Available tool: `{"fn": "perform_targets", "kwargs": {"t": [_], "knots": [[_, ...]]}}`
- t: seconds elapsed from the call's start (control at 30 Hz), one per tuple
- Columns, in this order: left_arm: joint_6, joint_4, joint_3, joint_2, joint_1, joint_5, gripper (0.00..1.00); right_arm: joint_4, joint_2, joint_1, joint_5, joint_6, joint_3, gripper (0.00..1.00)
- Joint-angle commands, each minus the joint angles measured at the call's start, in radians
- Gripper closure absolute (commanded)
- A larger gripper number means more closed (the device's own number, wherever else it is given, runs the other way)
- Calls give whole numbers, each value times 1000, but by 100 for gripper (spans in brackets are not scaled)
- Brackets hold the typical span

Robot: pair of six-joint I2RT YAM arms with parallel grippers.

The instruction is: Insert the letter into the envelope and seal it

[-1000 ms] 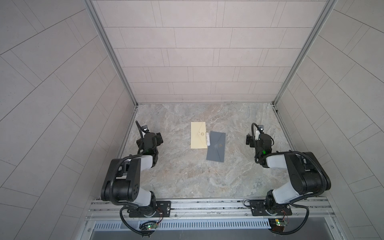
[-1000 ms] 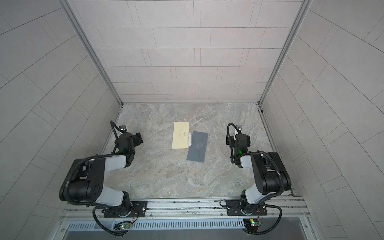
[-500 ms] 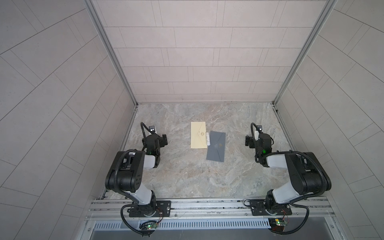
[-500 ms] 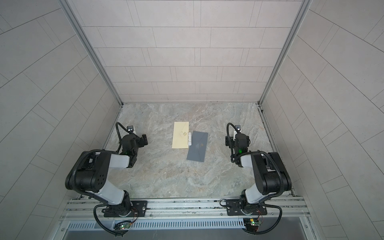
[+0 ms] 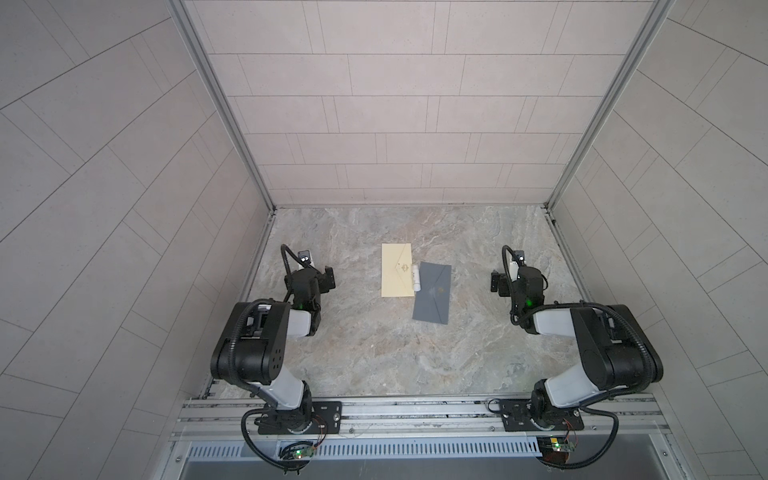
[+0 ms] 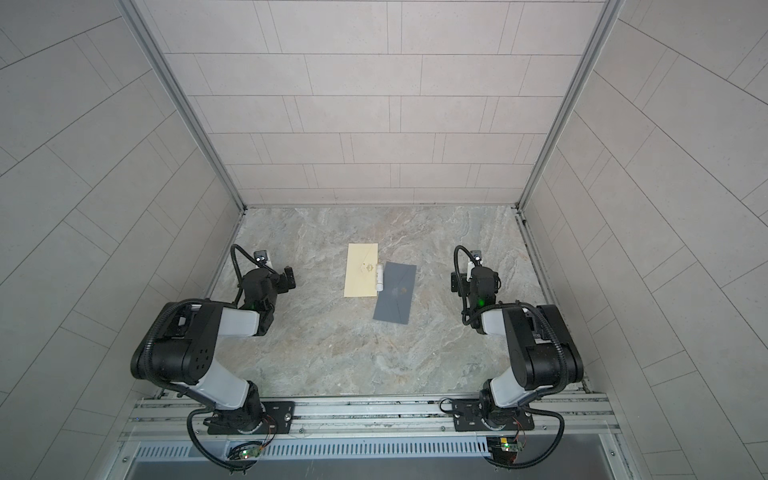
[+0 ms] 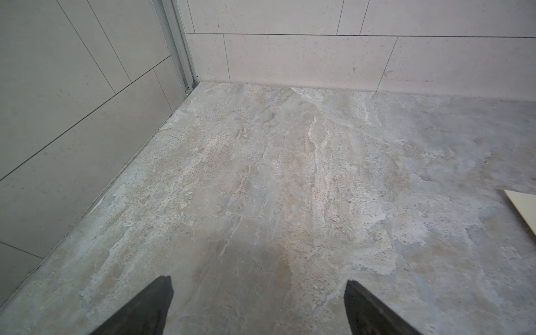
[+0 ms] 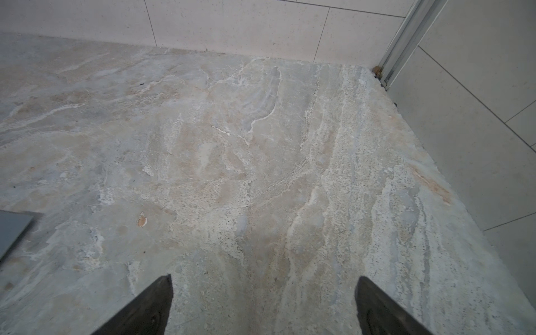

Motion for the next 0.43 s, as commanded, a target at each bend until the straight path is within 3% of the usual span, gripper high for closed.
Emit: {"fn": "perform_targets", "kwargs": {"t": [0.0, 0.4], "knots": [[24, 12, 2, 7, -11, -13, 0, -16, 1, -9, -17, -11, 22, 0], [24, 17, -1, 6, -13, -15, 0, -4, -18, 3, 0, -10, 5, 0]]}}
